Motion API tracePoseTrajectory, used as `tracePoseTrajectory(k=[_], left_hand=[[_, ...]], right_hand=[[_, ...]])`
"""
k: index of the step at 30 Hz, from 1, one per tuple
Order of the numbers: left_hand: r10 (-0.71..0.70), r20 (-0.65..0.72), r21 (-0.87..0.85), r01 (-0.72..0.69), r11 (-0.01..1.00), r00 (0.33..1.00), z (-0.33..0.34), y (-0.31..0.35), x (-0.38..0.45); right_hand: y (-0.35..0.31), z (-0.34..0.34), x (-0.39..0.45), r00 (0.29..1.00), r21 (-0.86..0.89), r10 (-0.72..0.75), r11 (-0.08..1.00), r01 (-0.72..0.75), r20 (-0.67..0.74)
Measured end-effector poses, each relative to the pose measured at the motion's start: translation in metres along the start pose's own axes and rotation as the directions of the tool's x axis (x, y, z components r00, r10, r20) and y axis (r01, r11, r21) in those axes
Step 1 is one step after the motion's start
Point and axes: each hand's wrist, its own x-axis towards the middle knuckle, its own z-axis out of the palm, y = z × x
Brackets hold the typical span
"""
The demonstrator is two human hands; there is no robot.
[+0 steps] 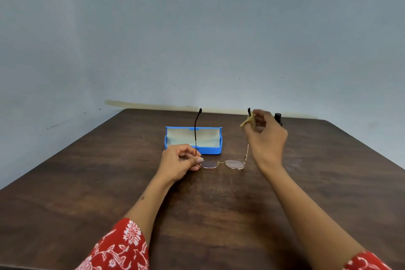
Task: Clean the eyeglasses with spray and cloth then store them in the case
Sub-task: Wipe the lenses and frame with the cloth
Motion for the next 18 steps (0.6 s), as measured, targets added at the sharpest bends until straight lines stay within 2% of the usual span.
tracePoseTrajectory(k=[5,11,18], left_hand=[[-0.008,0.01,0.004,0.008,1.0,1.0,0.0,-0.001,0.002],[-0.016,0.013,0.014,0.016,1.0,1.0,-0.001,0.0,0.001],[-0.012,0.014,-0.001,0.012,1.0,1.0,0.0,0.0,0.001]], right_hand=[[0.0,-0.001,0.001,1.0,-0.026,0.014,1.0,-0.014,-0.008],[-0.021,-0.002,0.014,0.996,0.039,-0.072,0.996,0.074,-0.051],[-0.001,-0.002,-0.002,1.0,-0.048,0.014,0.999,-0.013,0.011]])
